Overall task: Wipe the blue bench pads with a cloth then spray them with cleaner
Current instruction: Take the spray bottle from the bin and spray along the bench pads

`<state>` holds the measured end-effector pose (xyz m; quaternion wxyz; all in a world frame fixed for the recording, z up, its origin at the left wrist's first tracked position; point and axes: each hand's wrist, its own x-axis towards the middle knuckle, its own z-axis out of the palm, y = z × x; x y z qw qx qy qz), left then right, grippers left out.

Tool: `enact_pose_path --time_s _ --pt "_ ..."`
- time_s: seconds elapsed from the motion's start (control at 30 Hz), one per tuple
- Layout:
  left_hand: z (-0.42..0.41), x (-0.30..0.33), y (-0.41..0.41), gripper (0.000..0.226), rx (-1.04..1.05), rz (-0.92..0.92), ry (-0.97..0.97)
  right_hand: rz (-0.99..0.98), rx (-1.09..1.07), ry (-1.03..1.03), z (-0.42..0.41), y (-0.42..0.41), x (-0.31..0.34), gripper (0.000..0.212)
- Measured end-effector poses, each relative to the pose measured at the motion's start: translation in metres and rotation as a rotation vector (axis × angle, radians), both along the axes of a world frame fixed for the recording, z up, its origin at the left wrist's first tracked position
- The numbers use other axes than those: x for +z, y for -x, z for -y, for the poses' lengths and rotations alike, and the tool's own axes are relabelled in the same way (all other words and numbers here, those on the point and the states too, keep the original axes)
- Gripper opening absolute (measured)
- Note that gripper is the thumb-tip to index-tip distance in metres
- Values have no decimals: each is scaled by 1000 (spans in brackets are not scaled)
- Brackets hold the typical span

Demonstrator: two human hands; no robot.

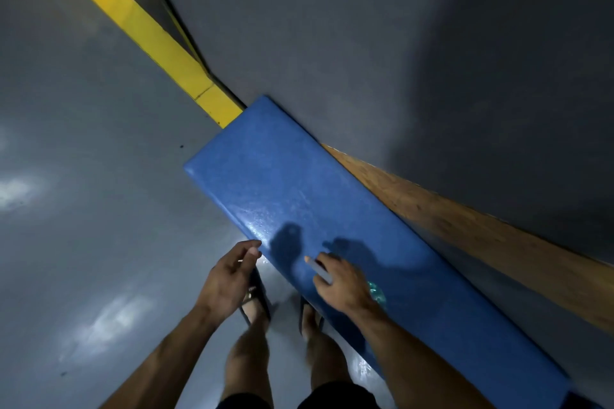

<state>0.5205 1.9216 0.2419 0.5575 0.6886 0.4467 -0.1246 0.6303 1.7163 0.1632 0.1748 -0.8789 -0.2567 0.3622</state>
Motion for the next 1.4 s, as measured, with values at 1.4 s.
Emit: enact_pose_path --time_s 1.4 --pt "-219 -36 29 27 -128 19 34 15 -504 44 -203 49 0 14"
